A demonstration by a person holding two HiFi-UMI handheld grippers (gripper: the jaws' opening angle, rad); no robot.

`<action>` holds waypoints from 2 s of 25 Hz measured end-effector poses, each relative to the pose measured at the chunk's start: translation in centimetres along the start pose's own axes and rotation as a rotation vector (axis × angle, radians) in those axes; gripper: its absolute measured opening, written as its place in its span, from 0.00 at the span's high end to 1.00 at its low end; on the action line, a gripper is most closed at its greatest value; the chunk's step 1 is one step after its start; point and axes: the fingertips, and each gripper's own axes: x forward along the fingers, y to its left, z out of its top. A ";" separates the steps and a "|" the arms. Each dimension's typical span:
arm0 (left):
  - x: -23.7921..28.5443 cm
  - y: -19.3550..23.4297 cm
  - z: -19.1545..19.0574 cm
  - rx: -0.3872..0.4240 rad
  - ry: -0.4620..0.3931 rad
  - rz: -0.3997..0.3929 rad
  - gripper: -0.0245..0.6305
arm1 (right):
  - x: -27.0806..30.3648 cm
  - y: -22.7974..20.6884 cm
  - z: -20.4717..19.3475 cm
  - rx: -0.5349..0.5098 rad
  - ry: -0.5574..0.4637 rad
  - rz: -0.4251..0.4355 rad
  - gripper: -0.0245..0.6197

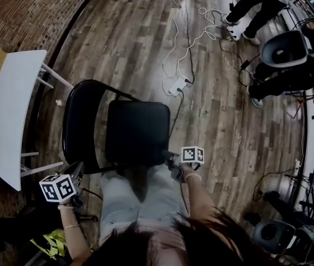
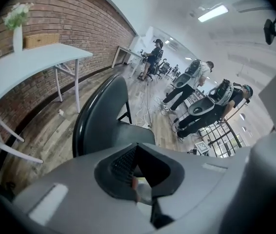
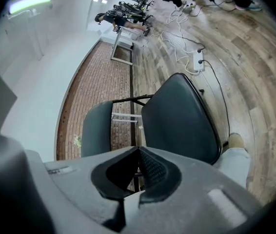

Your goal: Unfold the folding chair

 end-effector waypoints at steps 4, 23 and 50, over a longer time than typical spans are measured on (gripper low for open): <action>1.1 -2.0 0.7 -0.003 -0.032 -0.023 0.97 | -0.7 0.0 0.6 -0.039 0.032 -0.003 0.97; 3.3 -13.7 -1.8 0.002 -0.125 -0.029 0.97 | -3.2 3.5 -0.2 -0.270 0.186 0.030 0.97; -7.2 -18.0 -10.3 0.139 -0.172 -0.182 0.97 | -9.0 14.4 -9.3 -0.642 -0.201 -0.114 0.97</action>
